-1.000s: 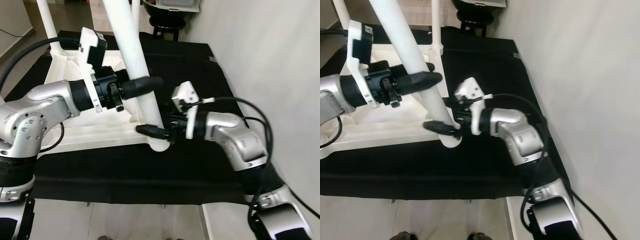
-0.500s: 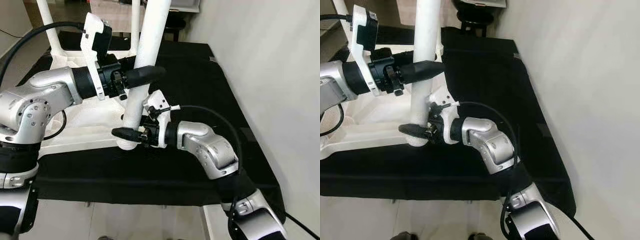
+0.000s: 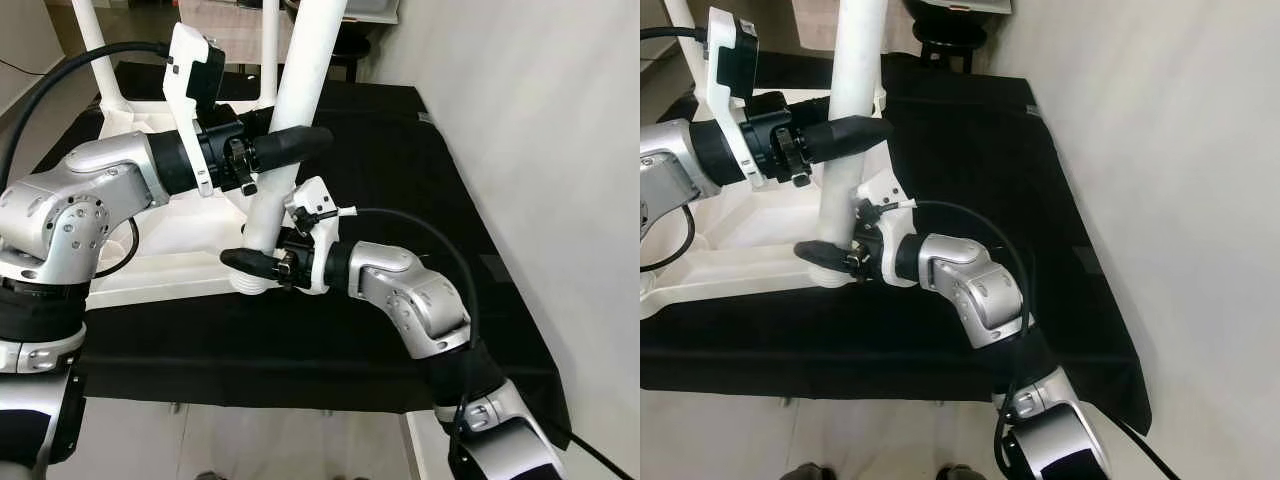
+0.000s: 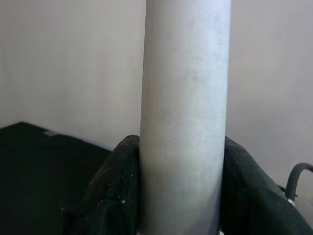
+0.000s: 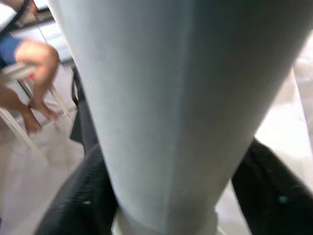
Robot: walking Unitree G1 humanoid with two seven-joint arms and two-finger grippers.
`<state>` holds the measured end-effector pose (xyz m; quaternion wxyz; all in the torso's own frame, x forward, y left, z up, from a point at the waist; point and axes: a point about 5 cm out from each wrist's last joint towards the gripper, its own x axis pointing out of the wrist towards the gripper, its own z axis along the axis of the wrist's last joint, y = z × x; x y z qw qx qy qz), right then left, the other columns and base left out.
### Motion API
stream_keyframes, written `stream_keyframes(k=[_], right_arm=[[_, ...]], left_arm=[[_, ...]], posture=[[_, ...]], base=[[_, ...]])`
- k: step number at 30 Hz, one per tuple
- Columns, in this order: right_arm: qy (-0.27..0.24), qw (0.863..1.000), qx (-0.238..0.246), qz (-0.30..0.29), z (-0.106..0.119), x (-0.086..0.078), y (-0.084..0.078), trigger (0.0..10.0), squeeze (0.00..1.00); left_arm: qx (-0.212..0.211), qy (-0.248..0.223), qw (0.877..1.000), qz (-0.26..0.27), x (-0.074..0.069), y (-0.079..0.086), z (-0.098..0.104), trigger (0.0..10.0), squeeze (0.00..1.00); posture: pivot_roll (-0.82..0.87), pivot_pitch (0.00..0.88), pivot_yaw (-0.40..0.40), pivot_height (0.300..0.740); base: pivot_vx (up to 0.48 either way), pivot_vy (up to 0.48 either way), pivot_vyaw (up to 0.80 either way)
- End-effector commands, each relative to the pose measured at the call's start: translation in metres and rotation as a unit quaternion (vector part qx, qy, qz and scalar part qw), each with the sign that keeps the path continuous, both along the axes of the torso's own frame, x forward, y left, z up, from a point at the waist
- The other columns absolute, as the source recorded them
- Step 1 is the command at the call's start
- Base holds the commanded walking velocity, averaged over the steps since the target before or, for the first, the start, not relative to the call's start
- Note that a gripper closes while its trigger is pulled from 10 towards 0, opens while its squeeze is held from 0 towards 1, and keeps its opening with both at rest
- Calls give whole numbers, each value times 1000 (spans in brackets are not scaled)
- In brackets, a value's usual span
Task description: Building children table
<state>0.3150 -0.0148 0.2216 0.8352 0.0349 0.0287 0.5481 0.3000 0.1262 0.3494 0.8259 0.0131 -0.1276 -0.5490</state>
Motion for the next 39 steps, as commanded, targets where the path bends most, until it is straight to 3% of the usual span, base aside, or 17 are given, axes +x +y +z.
stream_keyframes(k=[1,3,4,6,7,15,17,18,19,21,23,25,28,32,34,39], right_arm=[[0,1000,7,7,3,-2,11,10000,1000],[-4,1000,8,3,4,-3,14,10000,1000],[-8,1000,7,1,3,-4,19,10000,114],[-8,1000,7,1,3,-4,19,10000,114],[-7,1000,12,-1,3,-5,23,10000,0],[9,998,56,2,10,-8,38,10000,0],[14,993,114,27,24,-13,41,10000,0],[14,993,114,27,24,-13,41,10000,0],[17,987,153,50,33,-17,41,10000,0],[16,982,176,70,38,-21,40,10000,0],[14,981,169,90,37,-25,41,10000,0],[-1,992,102,79,20,-23,41,10000,0],[5,997,65,51,7,-16,37,10000,0],[3,997,71,40,8,-13,34,10000,0],[-31,998,56,14,11,-6,29,10000,0],[-38,998,46,9,10,-5,28,10000,0]], left_arm=[[6,-13,997,-81,-13,-25,2,0,0],[5,-14,997,-81,-13,-26,2,0,0],[3,-15,997,-81,-12,-26,3,0,0],[3,-15,997,-81,-12,-26,3,0,0],[2,-16,997,-81,-12,-27,3,0,0],[0,-19,996,-82,-13,-28,4,0,0],[0,-19,997,-77,-12,-27,2,0,0],[0,-19,997,-77,-12,-27,2,0,0],[0,-20,997,-72,-11,-27,0,0,0],[-2,-19,998,-65,-10,-25,-1,0,0],[-3,-19,998,-57,-9,-23,-3,0,0],[-14,-19,999,-41,-7,-19,-5,0,0],[-29,-13,999,-36,-7,-16,-6,0,0],[-45,-7,998,-37,-8,-15,-6,0,0],[-88,30,995,-48,-9,-12,-12,0,0],[-99,46,992,-61,-11,-13,-15,0,0]], posture=[[-84,95,-94,740],[-84,91,-93,740],[-84,91,-93,740],[-84,91,-93,740],[-78,87,-94,740],[-75,83,-92,740],[-75,84,-91,740],[-75,84,-91,740],[-75,85,-91,740],[-75,86,-90,740],[-75,86,-90,740],[-77,87,-88,740],[-70,89,-90,740],[-71,89,-89,740],[-73,89,-86,740],[-73,89,-86,740]], base=[[0,0,0],[0,0,0],[0,0,0],[0,0,0],[0,0,0],[0,0,0],[0,0,0],[0,0,0],[0,0,0],[0,0,0],[0,0,0],[0,0,0],[0,0,0],[0,0,0],[0,0,0],[0,0,0]])
